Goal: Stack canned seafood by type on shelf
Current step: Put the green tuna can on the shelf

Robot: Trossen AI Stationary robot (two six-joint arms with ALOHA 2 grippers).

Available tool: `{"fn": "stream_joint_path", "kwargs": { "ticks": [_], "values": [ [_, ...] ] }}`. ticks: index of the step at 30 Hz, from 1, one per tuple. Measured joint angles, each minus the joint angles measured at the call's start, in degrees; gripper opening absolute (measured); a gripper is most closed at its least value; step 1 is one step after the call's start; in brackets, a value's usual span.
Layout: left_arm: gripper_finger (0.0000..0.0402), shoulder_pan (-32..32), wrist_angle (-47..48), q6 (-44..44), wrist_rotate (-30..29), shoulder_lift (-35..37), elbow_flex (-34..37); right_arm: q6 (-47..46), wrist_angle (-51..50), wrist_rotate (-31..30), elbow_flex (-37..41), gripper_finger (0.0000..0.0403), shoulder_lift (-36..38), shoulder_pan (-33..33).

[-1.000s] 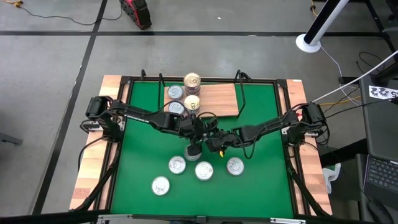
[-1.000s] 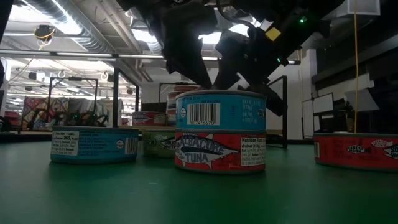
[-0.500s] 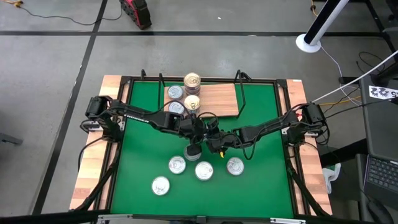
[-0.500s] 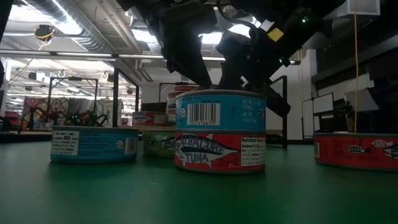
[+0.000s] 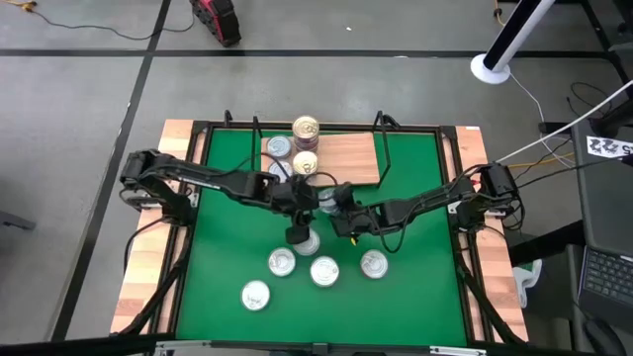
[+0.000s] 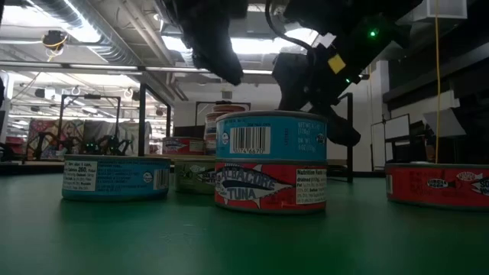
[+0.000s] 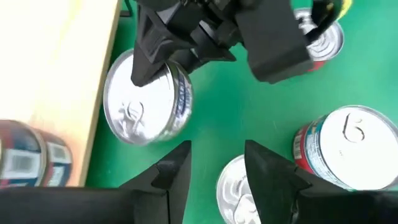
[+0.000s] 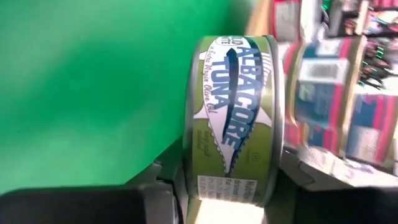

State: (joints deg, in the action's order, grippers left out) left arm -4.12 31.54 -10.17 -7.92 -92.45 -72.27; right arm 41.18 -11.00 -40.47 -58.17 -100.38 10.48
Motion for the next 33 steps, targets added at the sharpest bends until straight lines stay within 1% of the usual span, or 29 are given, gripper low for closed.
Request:
{"fn": "stream_joint_path", "kwargs": {
  "ticks": [5,10,15,19,21,25,28,33],
  "values": [
    [0.0145,0.0,1.1,-0.4,0.0,1.9,0.0,3.2,0.5,-7.4,0.0,0.014,0.0,-0.3],
    [0.0145,0.0,0.8,-0.4,0.0,2.5,0.0,4.1,0.6,-8.0,0.0,0.0135,0.0,-2.8],
    [0.0145,0.0,0.8,-0.4,-0.1,2.5,0.1,4.1,0.7,-4.8,0.0,0.0138,0.0,-7.0],
    [0.0145,0.0,0.9,-0.4,-0.1,2.5,0.1,4.2,0.8,1.4,0.0,0.0139,0.0,-10.8],
    [0.0145,0.0,0.9,-0.4,-0.1,2.5,0.1,4.1,1.3,3.3,-0.1,0.0139,0.0,-12.5],
    [0.0145,0.0,0.8,-0.4,-0.1,2.5,0.1,4.1,1.4,4.3,-0.1,0.014,0.0,-15.4],
    [0.0145,0.0,0.9,-0.4,-0.2,2.5,0.1,4.1,1.6,6.3,-0.2,0.014,0.1,-17.1],
    [0.0145,0.0,0.9,-0.4,-0.2,2.5,0.1,4.1,1.6,7.0,-0.2,0.014,0.2,-18.1]
  ]
}}
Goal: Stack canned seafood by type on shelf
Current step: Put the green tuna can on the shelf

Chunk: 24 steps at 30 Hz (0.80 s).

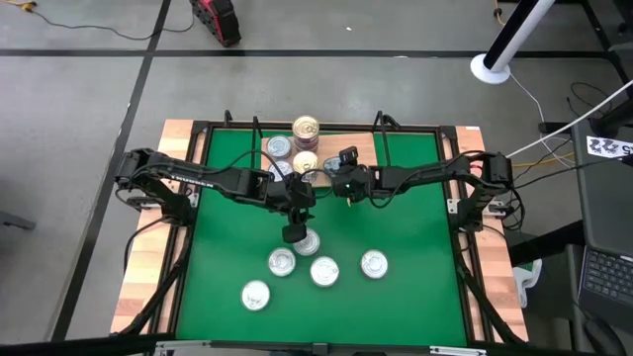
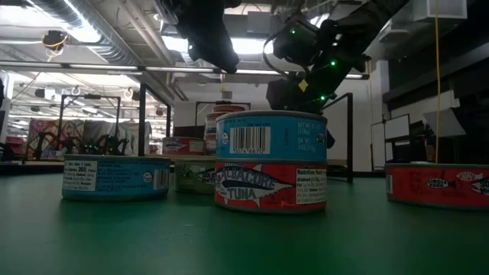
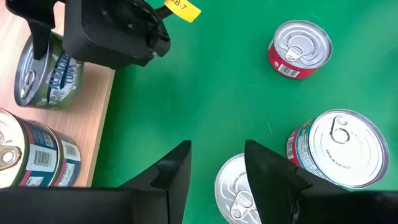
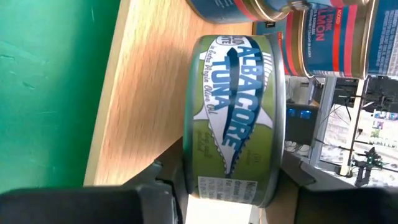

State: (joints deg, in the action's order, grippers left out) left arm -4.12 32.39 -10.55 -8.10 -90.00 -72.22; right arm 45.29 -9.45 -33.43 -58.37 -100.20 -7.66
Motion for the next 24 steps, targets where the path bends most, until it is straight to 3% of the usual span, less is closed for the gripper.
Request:
{"fn": "stream_joint_path", "kwargs": {
  "ticks": [4,15,24],
  "values": [
    [0.0145,0.0,0.0,0.0,0.0,0.0,0.0,0.0,0.0,0.1,0.0,0.0154,0.0,0.1],
    [0.0145,0.0,0.0,-0.1,0.0,0.0,0.0,0.0,0.6,1.6,0.3,0.0273,-0.2,0.1],
    [0.0145,-0.2,0.0,-0.3,0.0,0.0,0.0,0.2,0.4,1.6,0.3,0.0285,-0.2,0.1]
  ]
}}
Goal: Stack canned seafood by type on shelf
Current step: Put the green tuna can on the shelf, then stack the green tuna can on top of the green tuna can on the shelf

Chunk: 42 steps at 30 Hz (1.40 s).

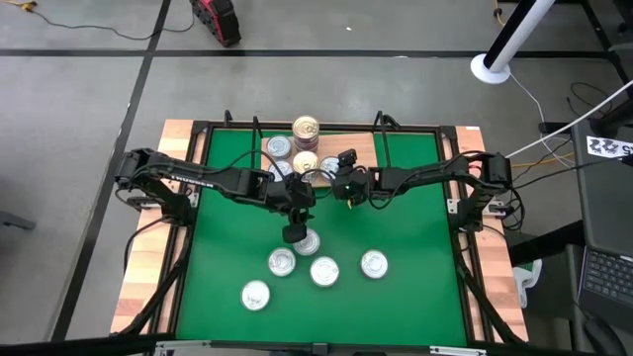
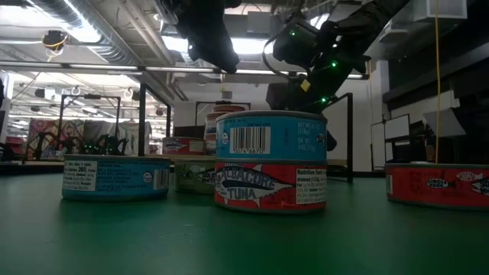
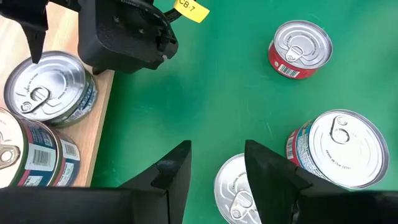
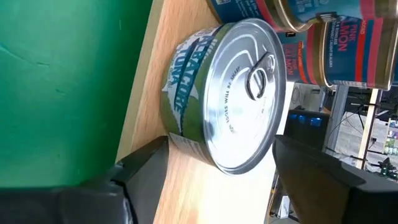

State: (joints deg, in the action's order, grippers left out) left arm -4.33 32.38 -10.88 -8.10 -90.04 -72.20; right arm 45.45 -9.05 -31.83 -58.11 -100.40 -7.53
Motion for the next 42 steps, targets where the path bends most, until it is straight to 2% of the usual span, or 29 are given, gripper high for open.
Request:
{"fn": "stream_joint_path", "kwargs": {
  "ticks": [5,12,20,28,34,42],
  "values": [
    [0.0145,-1.6,0.0,-1.2,0.0,0.0,0.0,0.0,-1.0,-0.8,-0.1,0.028,0.0,0.0],
    [0.0145,-6.7,0.0,-0.7,0.0,-0.3,0.6,-5.0,-9.5,-2.1,-4.0,0.028,0.0,2.6],
    [0.0145,-12.1,-0.1,-0.5,0.0,-4.8,0.6,-10.1,-15.8,-2.1,-7.0,0.0279,0.0,8.9],
    [0.0145,-14.2,-0.6,-0.4,0.0,-11.0,0.6,-16.5,-18.6,-1.3,-7.1,0.0279,0.0,15.7],
    [0.0145,-14.2,-0.6,-0.1,0.0,-14.6,0.6,-18.6,-18.3,6.0,-7.1,0.0279,0.0,18.8],
    [0.0145,-14.2,-0.7,1.9,-2.0,-18.3,0.6,-18.7,-18.0,14.7,-7.1,0.0279,0.0,19.1]
  ]
}}
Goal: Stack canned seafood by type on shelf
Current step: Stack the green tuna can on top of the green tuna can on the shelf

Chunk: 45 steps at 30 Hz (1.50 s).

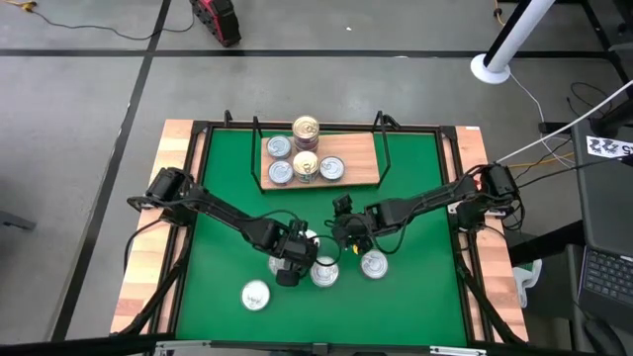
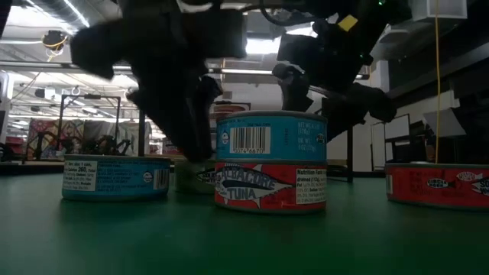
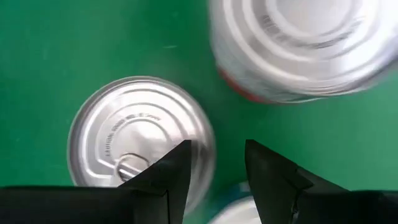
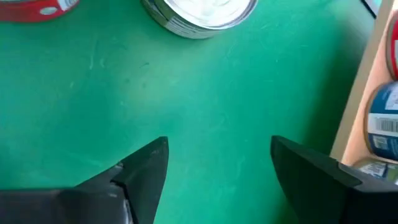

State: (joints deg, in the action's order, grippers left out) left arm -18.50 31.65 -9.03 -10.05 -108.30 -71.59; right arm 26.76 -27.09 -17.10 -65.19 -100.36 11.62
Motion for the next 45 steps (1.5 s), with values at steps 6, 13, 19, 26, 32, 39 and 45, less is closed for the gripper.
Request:
{"fn": "stream_joint_path", "kwargs": {
  "ticks": [6,13,19,26,32,39,45],
  "values": [
    [0.0145,0.0,-0.1,0.1,-4.1,-0.4,0.0,0.0,0.0,0.2,0.0,0.0279,0.0,0.0],
    [0.0119,0.0,1.5,0.2,-6.1,-0.9,0.0,0.0,0.1,0.3,0.0,0.0279,0.0,0.0],
    [0.01,0.1,2.3,0.3,-8.4,-1.6,-0.1,0.0,0.2,0.3,0.0,0.0279,0.0,0.0],
    [0.0075,1.3,2.1,1.1,-10.6,-1.8,-0.1,0.0,0.2,0.4,0.0,0.028,0.0,0.0],
    [0.0019,2.5,2.1,1.7,-10.8,-1.8,-0.1,0.1,0.2,6.7,0.0,0.028,0.0,0.0],
    [0.0003,3.9,1.6,0.3,-10.5,-1.9,-0.5,0.1,2.6,8.2,0.0,0.028,0.0,0.0],
    [0.0001,4.7,1.0,-2.0,-10.0,-1.9,-1.5,0.5,6.6,5.4,0.0,0.028,0.0,0.0]
  ]
}}
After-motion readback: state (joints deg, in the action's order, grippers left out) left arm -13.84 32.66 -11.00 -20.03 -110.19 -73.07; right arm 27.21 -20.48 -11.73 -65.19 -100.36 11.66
